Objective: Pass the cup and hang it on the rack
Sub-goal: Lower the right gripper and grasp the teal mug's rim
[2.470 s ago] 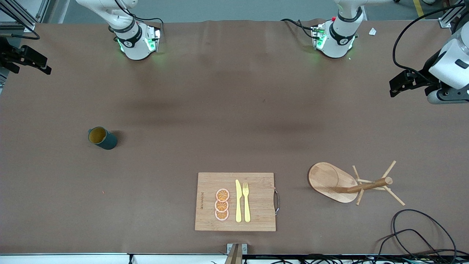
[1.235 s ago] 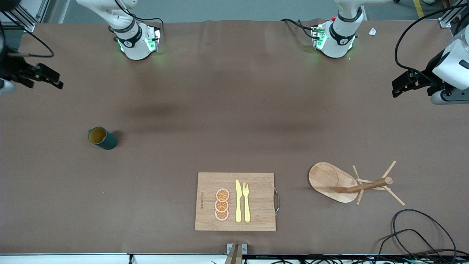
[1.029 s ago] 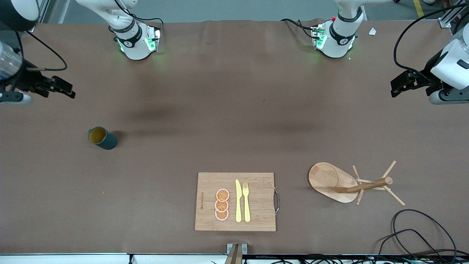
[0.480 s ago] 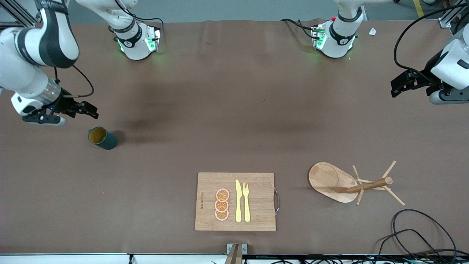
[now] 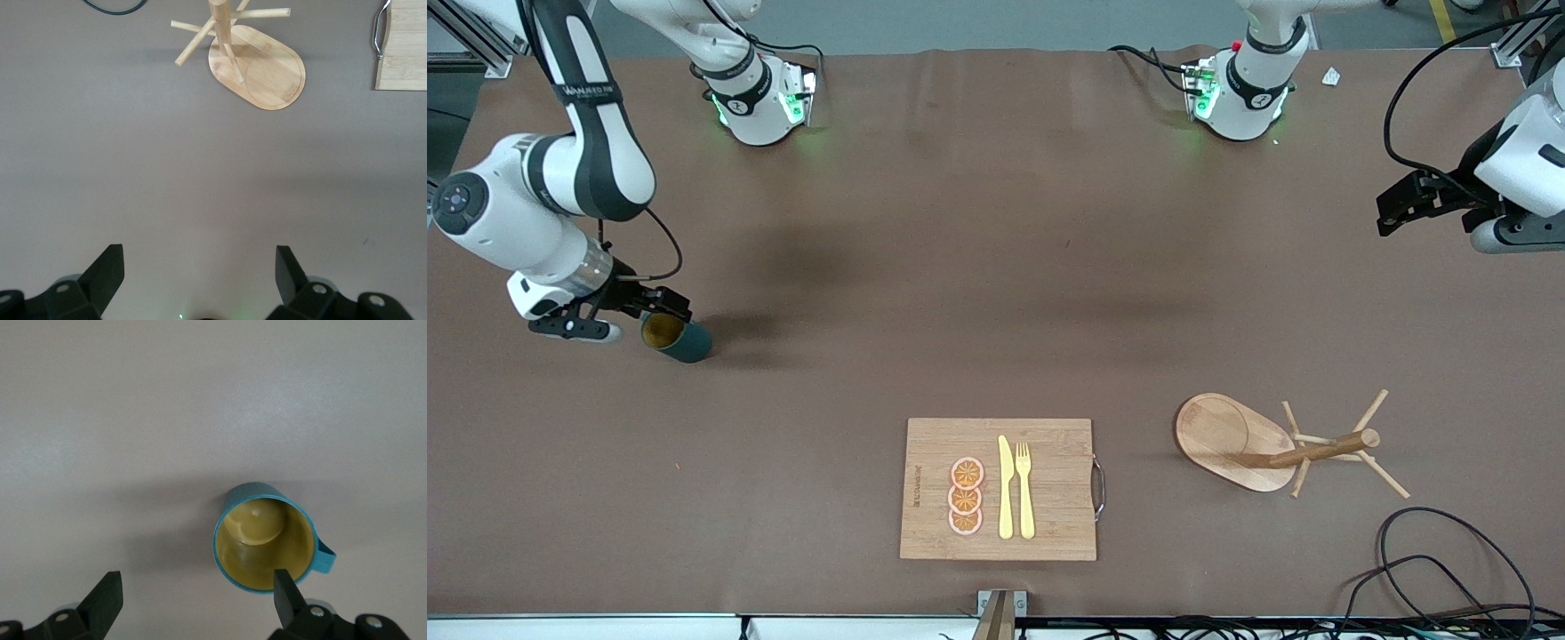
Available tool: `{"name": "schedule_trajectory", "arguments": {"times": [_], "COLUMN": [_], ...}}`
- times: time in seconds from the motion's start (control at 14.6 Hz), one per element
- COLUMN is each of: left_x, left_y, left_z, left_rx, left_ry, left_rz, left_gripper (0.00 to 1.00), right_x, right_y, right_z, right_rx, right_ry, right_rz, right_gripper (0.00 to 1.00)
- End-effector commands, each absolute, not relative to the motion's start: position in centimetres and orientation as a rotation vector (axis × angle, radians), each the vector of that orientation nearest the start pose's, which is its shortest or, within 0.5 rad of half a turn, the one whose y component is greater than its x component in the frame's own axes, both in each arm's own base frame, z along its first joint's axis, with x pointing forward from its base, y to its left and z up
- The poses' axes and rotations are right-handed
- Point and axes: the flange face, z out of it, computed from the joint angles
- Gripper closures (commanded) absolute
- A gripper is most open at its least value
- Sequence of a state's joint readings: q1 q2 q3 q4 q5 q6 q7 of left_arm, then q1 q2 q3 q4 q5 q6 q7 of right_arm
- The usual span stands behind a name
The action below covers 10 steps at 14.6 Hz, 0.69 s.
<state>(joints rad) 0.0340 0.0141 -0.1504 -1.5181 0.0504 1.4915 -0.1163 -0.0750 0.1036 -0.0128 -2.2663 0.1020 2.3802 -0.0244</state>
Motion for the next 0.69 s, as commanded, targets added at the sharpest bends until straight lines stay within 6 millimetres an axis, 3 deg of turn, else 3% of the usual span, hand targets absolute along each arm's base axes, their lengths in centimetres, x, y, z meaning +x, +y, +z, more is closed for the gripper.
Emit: {"name": "schedule_trajectory", "arguments": {"times": [0.0, 0.21, 0.62], "left_x": [55.0, 54.9, 54.9], "left_y": [-5.7, -6.4, -6.3], "left_z": [64.0, 64.0, 64.0], "left_rx": [-3.087, -3.093, -3.093], "left_ry": [0.011, 0.023, 0.028], "left_rz": [0.050, 0.050, 0.051], "left_gripper": [0.00, 0.00, 0.00], "right_x": [53.1, 53.4, 53.4], "right_y": [-4.2, -4.4, -4.1], "right_z": [30.4, 27.7, 25.8], "right_rx": [-3.048, -3.052, -3.055], "right_ry": [0.247, 0.258, 0.250], "right_rz": [-0.051, -0.037, 0.006], "right_gripper": [0.00, 0.00, 0.03]}}
